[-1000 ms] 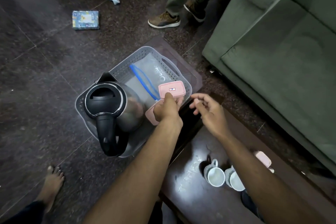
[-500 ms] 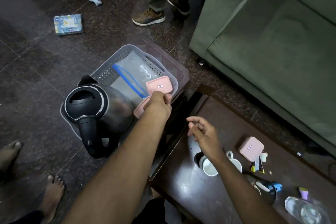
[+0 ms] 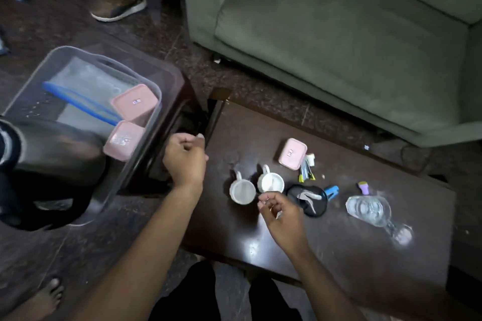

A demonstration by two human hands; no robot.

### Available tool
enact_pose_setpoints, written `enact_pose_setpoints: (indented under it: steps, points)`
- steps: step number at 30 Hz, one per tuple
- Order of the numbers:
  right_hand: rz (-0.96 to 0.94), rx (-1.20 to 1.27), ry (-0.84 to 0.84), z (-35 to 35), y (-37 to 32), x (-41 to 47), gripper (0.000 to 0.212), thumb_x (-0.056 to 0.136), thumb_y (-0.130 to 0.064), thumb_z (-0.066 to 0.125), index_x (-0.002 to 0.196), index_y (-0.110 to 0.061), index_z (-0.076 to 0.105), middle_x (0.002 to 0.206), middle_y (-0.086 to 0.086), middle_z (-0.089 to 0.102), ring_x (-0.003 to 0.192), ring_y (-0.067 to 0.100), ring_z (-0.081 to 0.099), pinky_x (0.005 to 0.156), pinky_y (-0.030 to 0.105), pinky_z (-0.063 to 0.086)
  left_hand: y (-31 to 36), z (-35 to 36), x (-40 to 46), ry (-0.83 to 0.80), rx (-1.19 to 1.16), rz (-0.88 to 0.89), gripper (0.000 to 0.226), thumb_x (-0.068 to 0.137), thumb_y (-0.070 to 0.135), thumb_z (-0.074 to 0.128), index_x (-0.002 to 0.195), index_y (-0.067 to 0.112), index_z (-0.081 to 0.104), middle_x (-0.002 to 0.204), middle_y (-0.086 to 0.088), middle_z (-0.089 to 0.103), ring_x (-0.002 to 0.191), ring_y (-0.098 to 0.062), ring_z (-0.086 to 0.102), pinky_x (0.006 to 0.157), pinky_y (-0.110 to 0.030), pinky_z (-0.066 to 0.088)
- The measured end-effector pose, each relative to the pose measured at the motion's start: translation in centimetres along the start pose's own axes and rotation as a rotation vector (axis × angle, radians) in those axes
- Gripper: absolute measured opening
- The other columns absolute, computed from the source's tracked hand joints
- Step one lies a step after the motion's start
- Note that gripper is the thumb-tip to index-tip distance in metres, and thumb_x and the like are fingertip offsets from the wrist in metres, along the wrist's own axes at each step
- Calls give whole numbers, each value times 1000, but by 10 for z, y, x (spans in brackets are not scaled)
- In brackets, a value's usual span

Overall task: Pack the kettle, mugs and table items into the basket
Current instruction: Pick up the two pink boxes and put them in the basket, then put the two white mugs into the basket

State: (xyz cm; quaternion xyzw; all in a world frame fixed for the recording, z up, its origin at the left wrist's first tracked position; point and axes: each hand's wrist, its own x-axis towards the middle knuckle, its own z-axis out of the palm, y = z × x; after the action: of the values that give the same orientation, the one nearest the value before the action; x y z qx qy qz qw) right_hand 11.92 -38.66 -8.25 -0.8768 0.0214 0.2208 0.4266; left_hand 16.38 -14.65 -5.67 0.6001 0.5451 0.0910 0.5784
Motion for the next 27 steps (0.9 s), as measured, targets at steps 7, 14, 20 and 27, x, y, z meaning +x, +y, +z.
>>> enact_pose_setpoints:
  steps: [7, 14, 20, 27]
  points:
    - [-32, -267, 178, -40, 40, 1, 34, 81, -25, 82, 112, -22, 70, 102, -5, 65, 84, 15, 64, 80, 34, 56, -83, 34, -70, -375, 563, 381, 39, 80, 21, 79, 117, 16, 66, 117, -7, 61, 102, -25, 64, 93, -40, 53]
    - [-101, -452, 88, -30, 42, 26, 65, 80, -34, 81, 139, -22, 55, 134, -2, 53, 126, 22, 52, 99, 38, 52, -117, 44, -88, -430, 863, 482, 77, 75, 38, 84, 143, 23, 52, 141, -10, 46, 128, -32, 49, 105, -45, 44]
    - [-173, -629, 25, -22, 46, 42, 90, 76, -43, 84, 152, -22, 41, 144, 0, 49, 129, 25, 51, 102, 42, 46, -119, 51, -84, -413, 928, 536, 84, 69, 33, 89, 143, 29, 51, 143, -7, 43, 127, -32, 49, 101, -46, 48]
    - [-243, -780, 30, -15, 43, 53, 88, 76, -48, 81, 152, -25, 42, 140, -3, 54, 125, 24, 48, 95, 40, 32, -121, 52, -88, -383, 1087, 605, 68, 72, 23, 88, 135, 26, 59, 132, -7, 49, 112, -36, 55, 85, -48, 54]
